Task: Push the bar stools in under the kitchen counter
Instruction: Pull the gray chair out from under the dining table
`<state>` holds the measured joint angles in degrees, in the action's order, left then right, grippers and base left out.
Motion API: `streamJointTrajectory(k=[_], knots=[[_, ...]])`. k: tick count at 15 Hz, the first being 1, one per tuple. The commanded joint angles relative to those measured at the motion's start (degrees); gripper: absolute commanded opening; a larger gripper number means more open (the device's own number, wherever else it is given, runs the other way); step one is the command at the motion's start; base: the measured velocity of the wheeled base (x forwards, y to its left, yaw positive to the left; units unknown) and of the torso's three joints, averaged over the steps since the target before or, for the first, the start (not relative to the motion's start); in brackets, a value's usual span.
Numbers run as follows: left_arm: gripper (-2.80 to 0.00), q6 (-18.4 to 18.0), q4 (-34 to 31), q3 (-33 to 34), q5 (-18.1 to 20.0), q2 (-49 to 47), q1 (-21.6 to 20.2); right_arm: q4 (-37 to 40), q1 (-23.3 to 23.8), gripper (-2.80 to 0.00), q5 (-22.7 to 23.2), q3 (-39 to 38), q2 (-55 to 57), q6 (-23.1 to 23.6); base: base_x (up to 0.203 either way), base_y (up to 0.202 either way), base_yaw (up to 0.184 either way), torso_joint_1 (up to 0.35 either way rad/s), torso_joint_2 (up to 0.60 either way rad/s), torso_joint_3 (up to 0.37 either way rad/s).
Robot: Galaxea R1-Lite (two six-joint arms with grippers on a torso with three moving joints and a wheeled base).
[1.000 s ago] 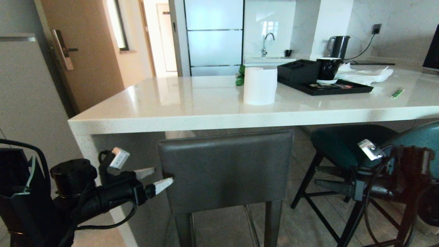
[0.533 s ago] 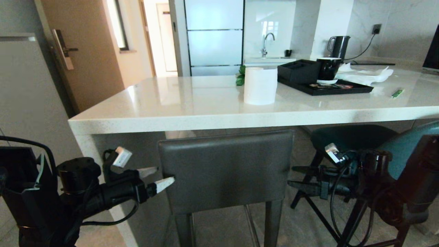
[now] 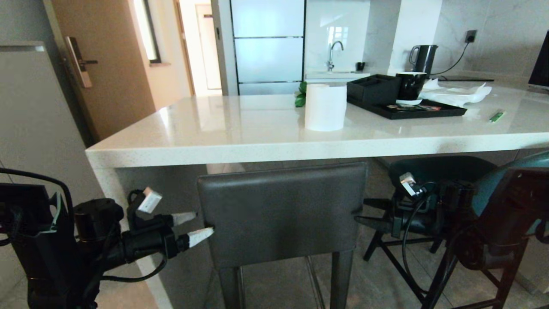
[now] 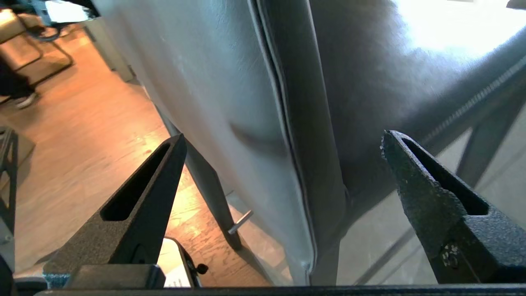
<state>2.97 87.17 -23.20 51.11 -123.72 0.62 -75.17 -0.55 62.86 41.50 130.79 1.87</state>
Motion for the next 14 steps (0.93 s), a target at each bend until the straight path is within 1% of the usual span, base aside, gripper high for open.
streamJointTrajectory(k=[1,2,4,7,9,11,12,13,14], knots=[[0.0,0.11,0.49,-2.19,1.42,-1.23,0.06,-0.42,-0.13,0.0,0.59,1.63,0.87,-0.01,0.0,0.0,0.0,0.0,0.0,0.0],[0.0,0.3,0.49,-3.55,1.76,-1.38,0.14,-0.42,-0.21,0.0,1.01,2.93,1.09,-0.02,0.0,0.0,0.0,0.0,0.0,0.0],[0.0,0.31,0.49,-4.64,1.89,-2.73,0.51,-0.42,-0.71,0.0,3.57,4.37,1.13,-0.09,0.0,0.0,0.0,0.0,0.0,0.0],[0.0,0.19,0.49,-5.72,2.4,-4.05,0.61,-1.63,-2.96,0.0,4.65,3.85,0.59,-0.8,0.0,0.0,0.0,0.0,0.0,0.0],[0.0,0.19,0.49,-5.72,5.32,-3.26,0.64,-2.08,-4.13,0.0,6.42,3.78,-0.43,-1.69,0.0,0.0,0.0,0.0,0.0,0.0],[0.0,0.21,0.49,-4.84,6.3,-1.47,1.12,-2.17,-5.49,0.0,6.96,2.11,-1.91,-2.03,0.0,0.0,0.0,0.0,0.0,0.0],[0.0,0.2,0.49,-3.7,7.78,-0.31,1.32,-2.56,-5.84,0.0,8.44,0.68,-2.64,-2.04,0.0,0.0,0.0,0.0,0.0,0.0],[0.0,0.19,0.49,-2.32,11.21,0.79,1.36,-3.09,-6.0,0.0,11.25,-0.59,-3.13,-2.04,0.0,0.0,0.0,0.0,0.0,0.0],[0.0,0.12,0.49,-1.38,14.13,1.42,1.39,-3.57,-6.28,0.0,12.57,-1.66,-3.63,-2.11,0.0,0.0,0.0,0.0,0.0,0.0]])
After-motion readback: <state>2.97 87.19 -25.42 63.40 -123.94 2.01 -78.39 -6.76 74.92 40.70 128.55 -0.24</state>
